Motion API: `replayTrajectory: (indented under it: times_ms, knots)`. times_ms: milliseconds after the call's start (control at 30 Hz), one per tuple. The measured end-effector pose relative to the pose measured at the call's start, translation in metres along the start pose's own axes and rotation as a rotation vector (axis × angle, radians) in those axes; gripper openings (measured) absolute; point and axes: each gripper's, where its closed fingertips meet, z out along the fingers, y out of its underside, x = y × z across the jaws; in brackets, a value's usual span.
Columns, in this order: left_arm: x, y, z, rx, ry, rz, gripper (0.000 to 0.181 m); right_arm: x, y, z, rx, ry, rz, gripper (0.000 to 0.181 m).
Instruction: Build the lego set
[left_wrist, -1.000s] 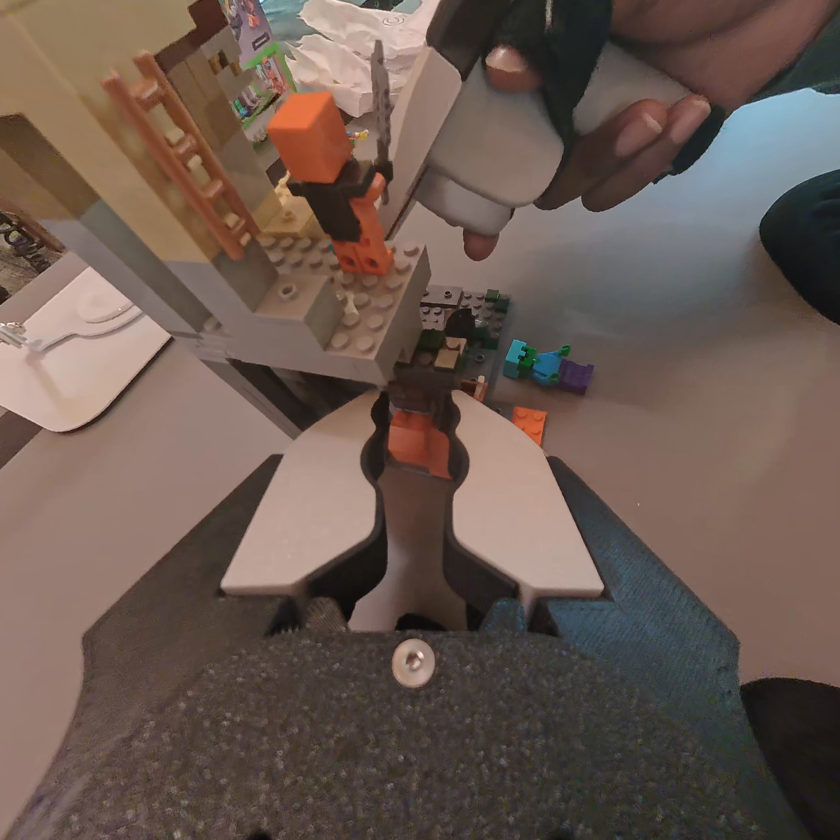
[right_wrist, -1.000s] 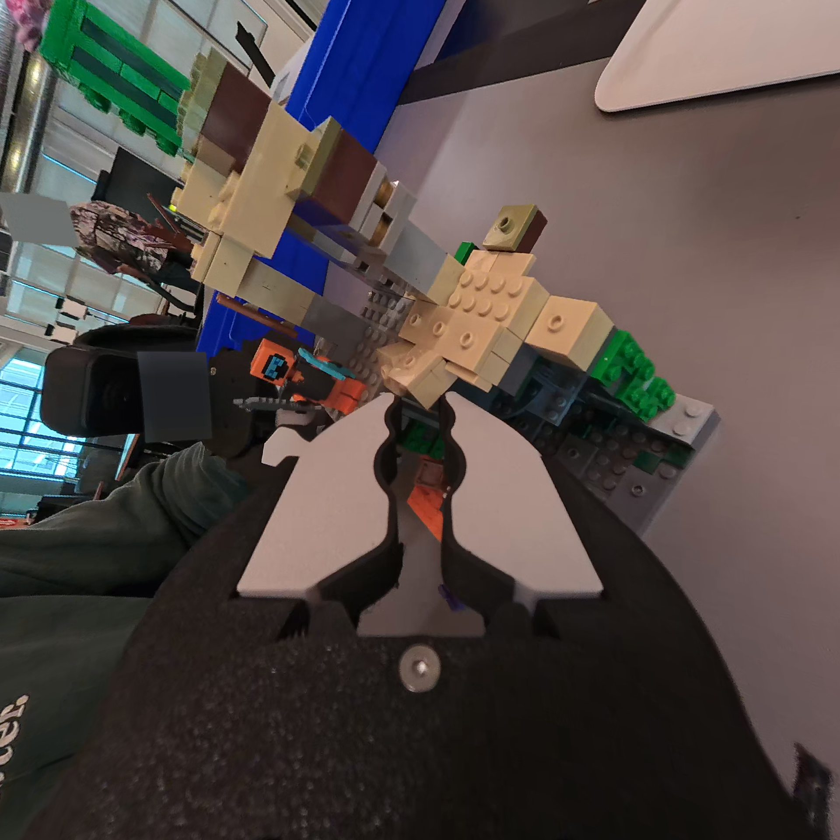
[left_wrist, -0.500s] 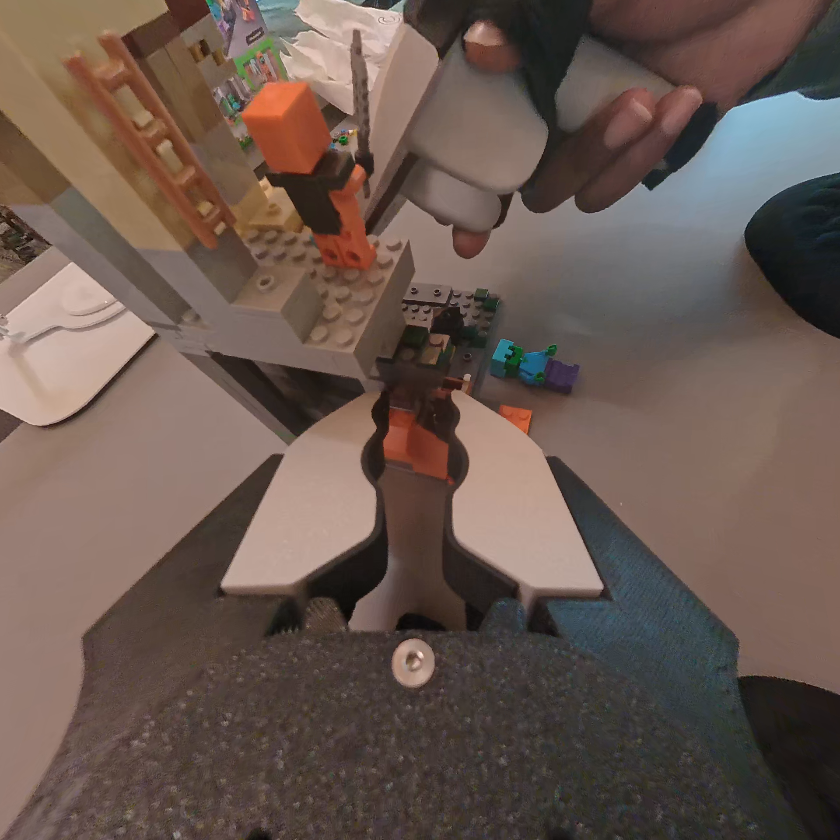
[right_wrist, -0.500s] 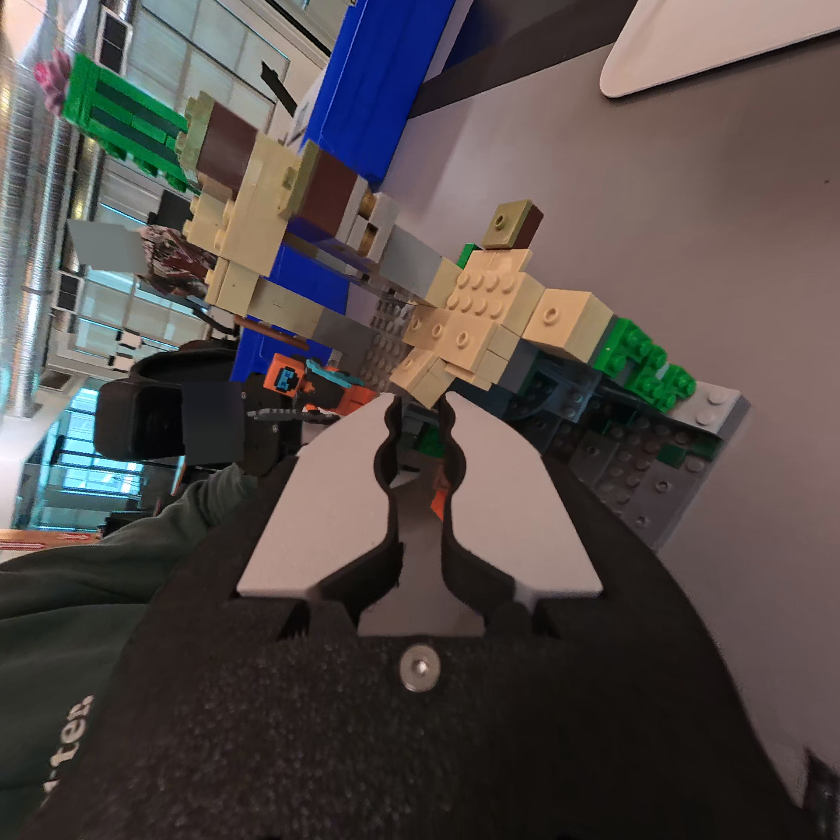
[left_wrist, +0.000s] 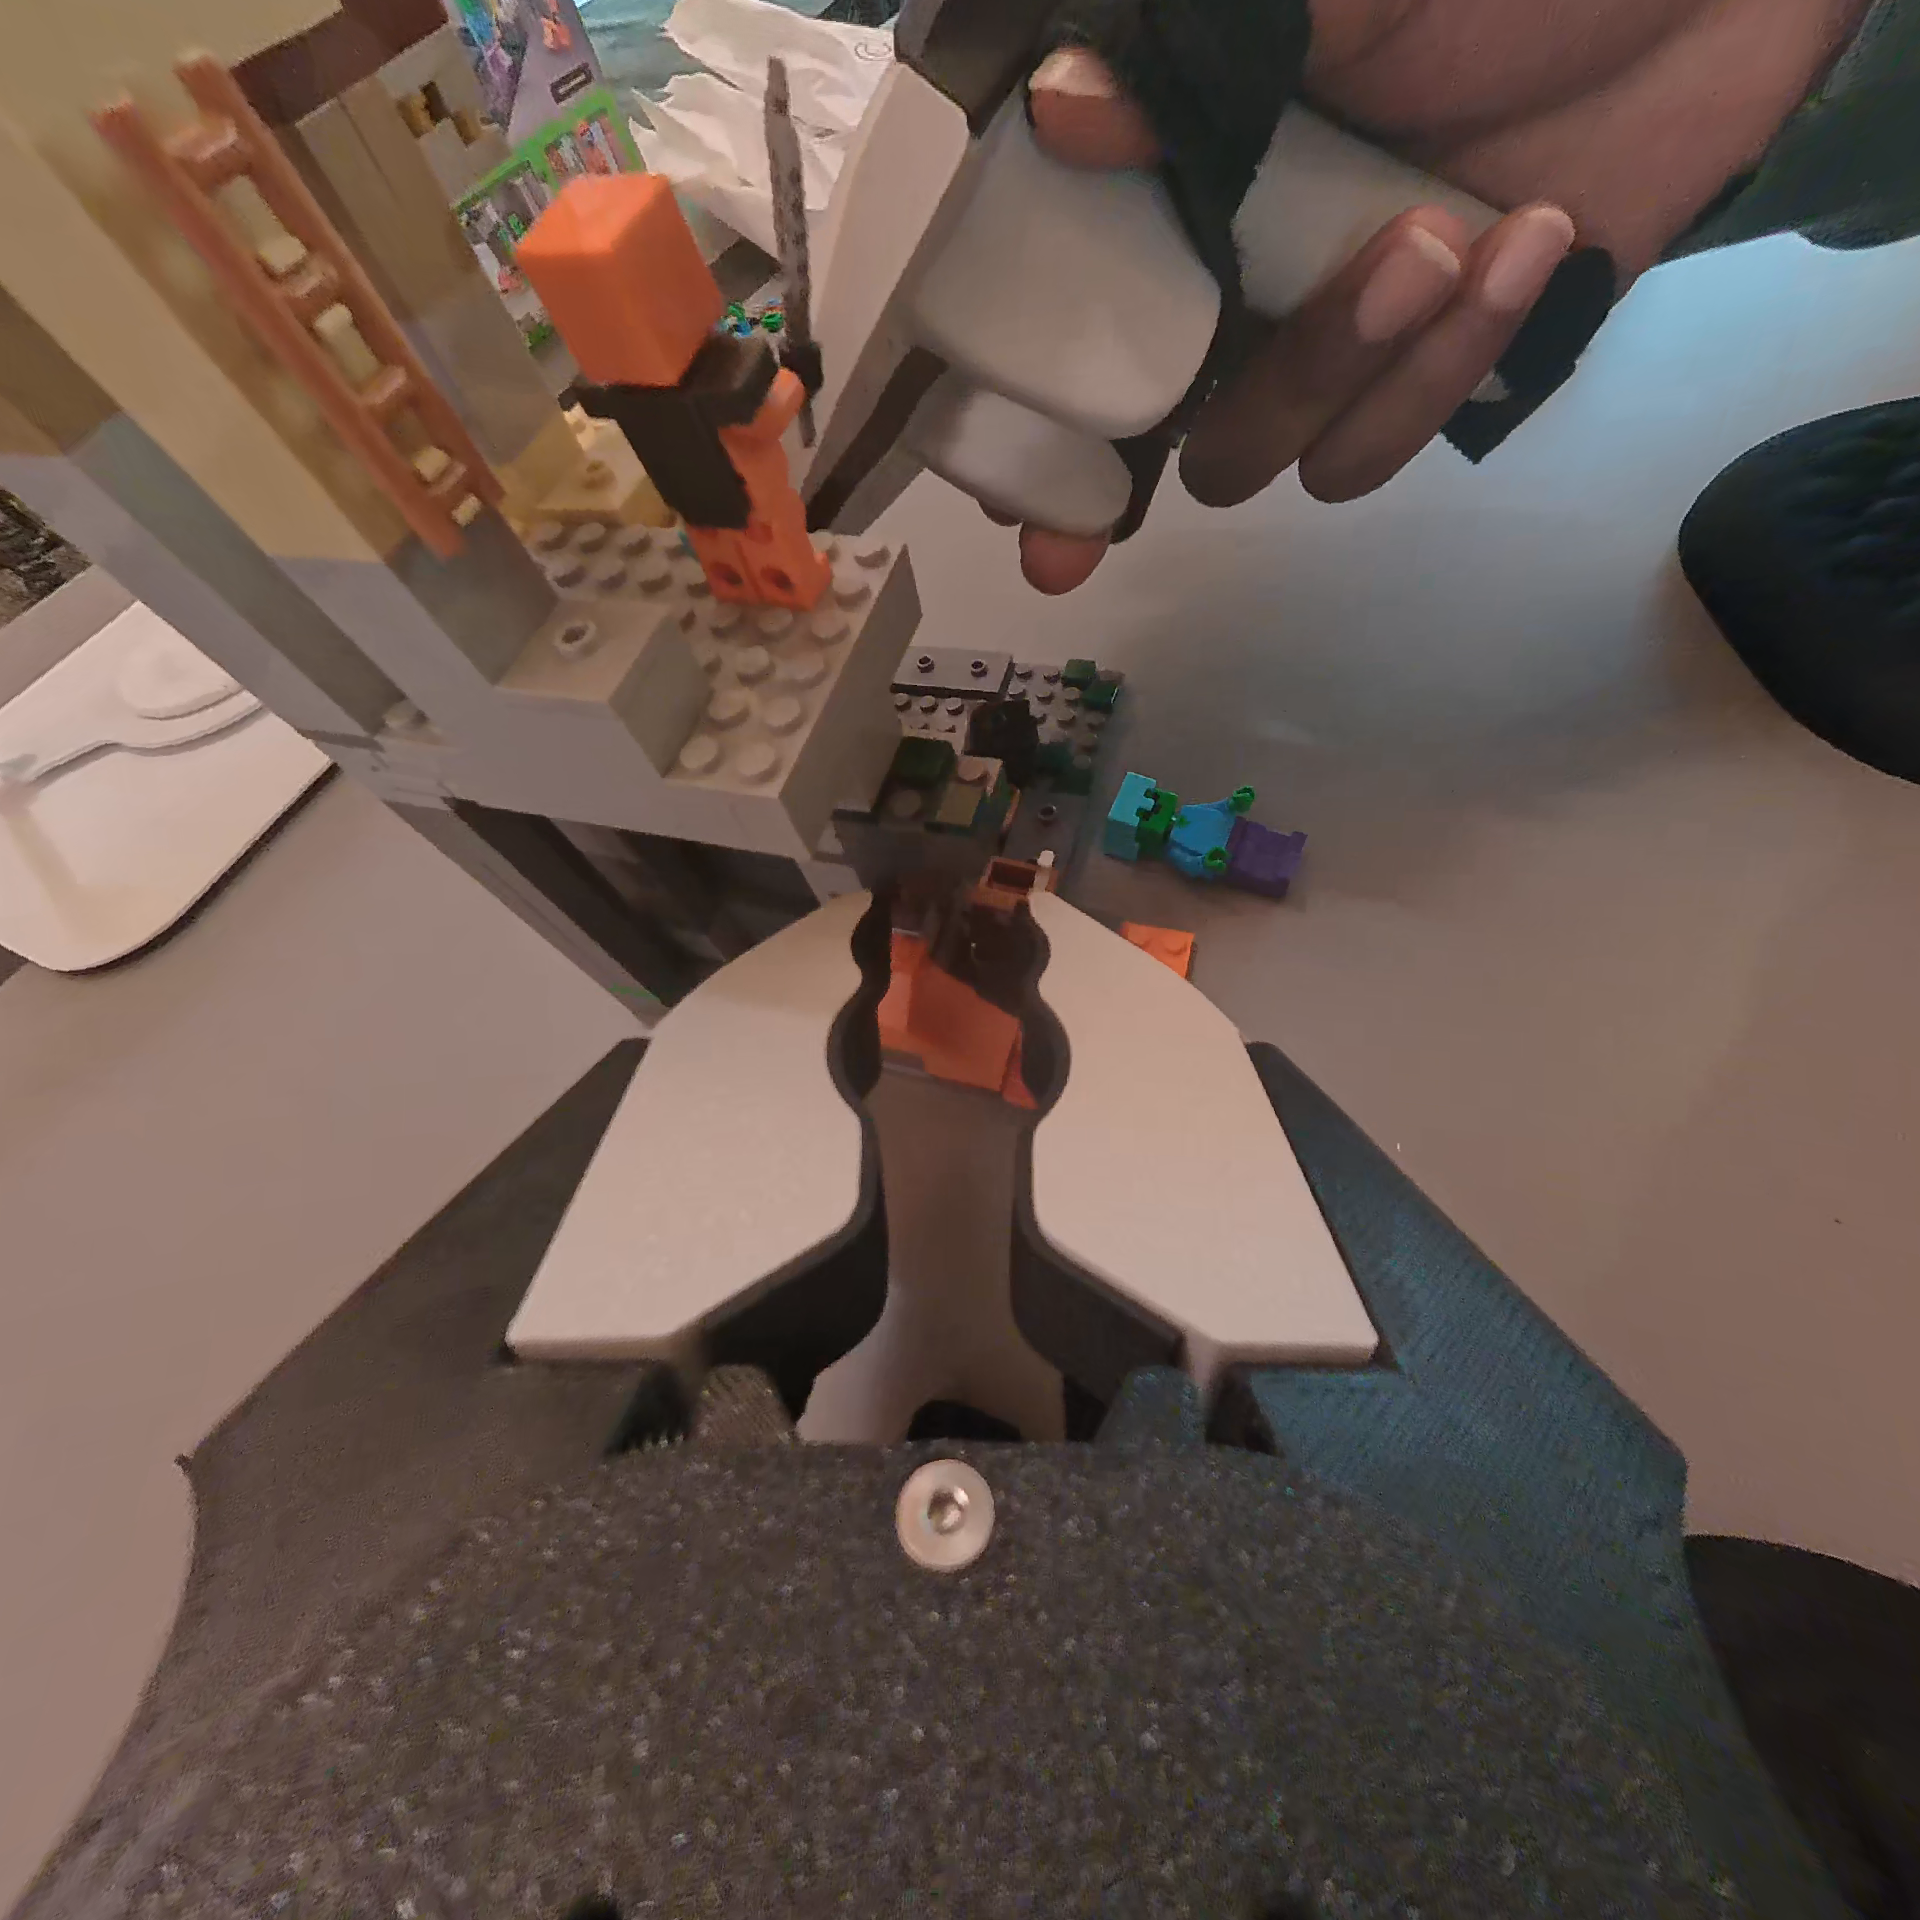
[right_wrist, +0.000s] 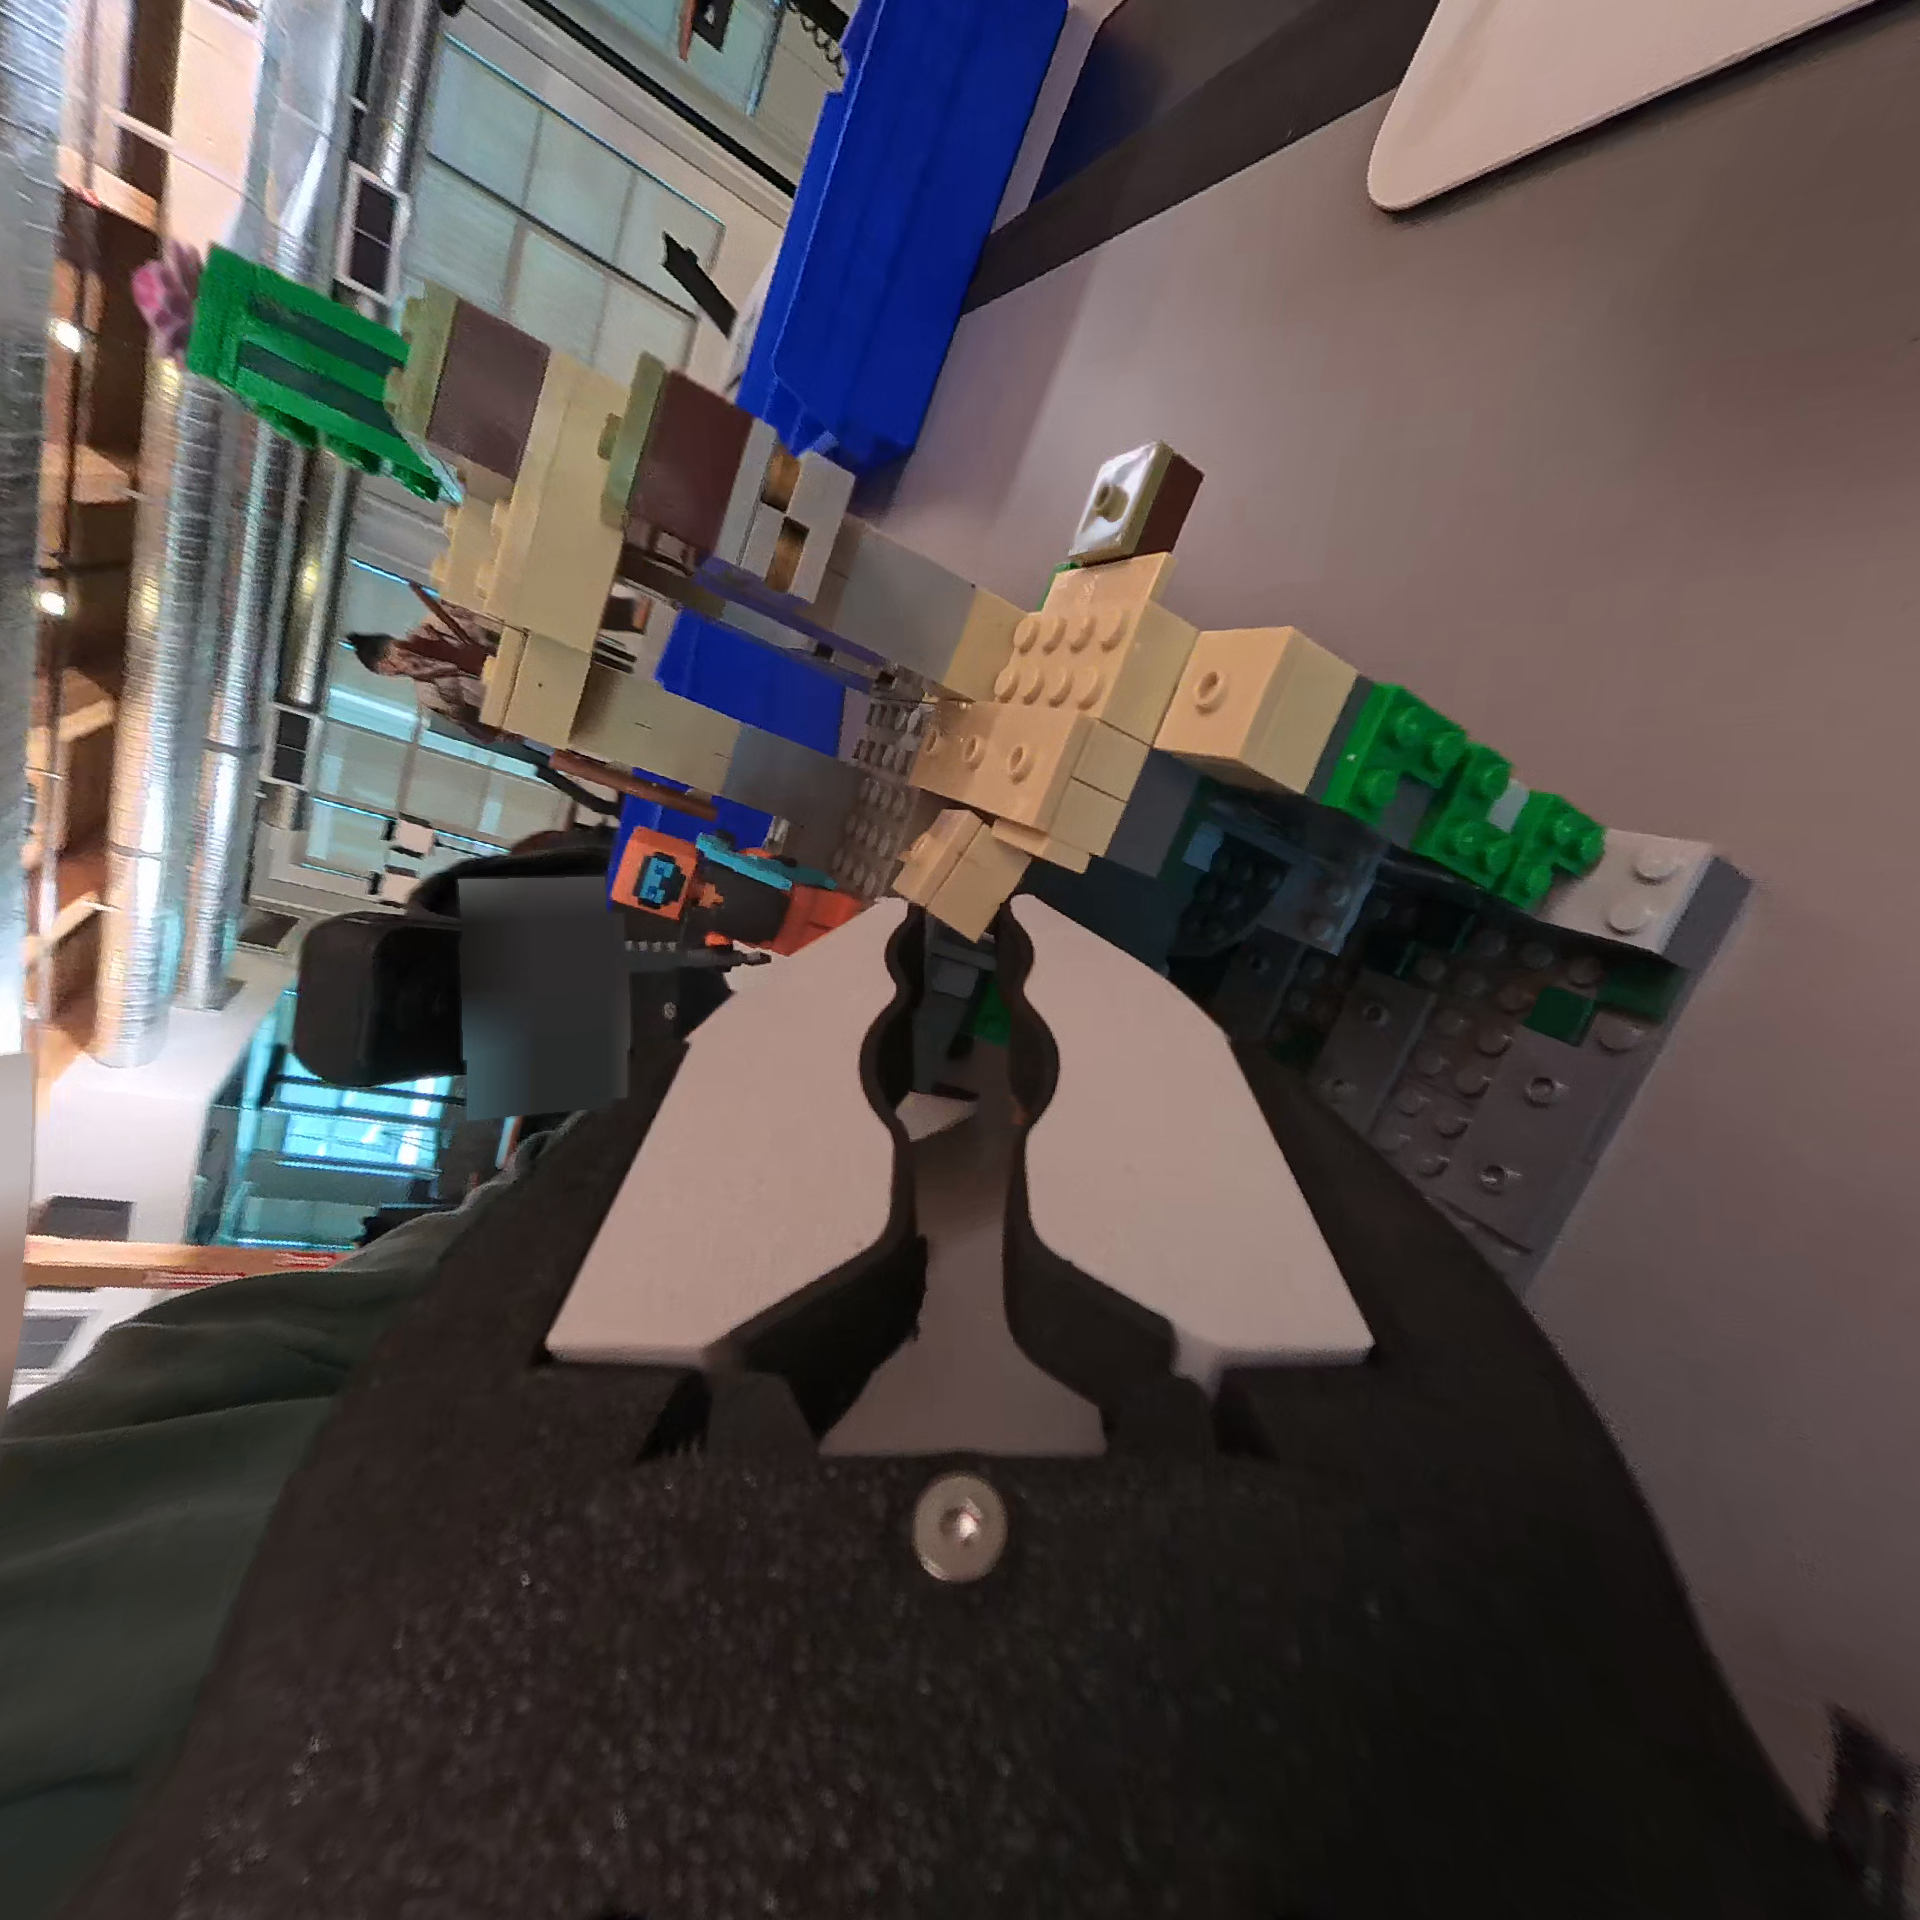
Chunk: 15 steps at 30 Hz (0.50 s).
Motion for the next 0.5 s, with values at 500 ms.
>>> replayTrajectory:
  times_ms: [500]
  knots:
    - [0.0011,0.0041,-0.0002,-0.004,0.011,-0.011,0.021,0.0037,-0.0026,0.0036,0.055,-0.151,0.138,0.014]
